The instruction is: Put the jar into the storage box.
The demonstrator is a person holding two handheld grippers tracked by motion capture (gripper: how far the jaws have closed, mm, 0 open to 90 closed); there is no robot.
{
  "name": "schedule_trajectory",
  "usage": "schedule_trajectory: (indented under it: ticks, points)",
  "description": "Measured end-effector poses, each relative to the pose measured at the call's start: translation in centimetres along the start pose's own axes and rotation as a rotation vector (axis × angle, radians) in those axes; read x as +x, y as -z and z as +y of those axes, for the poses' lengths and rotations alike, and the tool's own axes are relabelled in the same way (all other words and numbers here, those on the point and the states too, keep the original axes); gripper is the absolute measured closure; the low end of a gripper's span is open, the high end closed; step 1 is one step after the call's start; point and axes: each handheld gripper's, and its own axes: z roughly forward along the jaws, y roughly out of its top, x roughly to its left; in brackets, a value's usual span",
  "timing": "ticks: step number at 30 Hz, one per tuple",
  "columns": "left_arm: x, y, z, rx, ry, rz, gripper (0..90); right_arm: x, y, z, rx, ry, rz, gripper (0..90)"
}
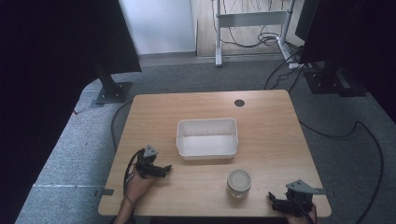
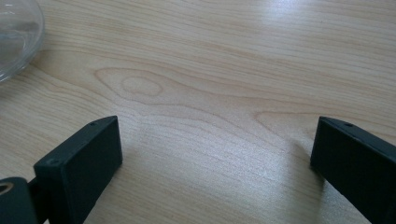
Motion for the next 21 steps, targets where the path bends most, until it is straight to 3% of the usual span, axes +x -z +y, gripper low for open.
schedule_trajectory:
  ticks: [12, 21]
  points:
    - [0.0, 0.0, 0.0, -0.001, 0.001, 0.000, 0.0, 0.1, 0.8, 0.1, -0.015, -0.012, 0.004, 0.8]
    - [0.0, 0.0, 0.0, -0.001, 0.000, 0.000, 0.0, 0.8, 1.1, 0.6, -0.025, 0.015, 0.018, 0.2]
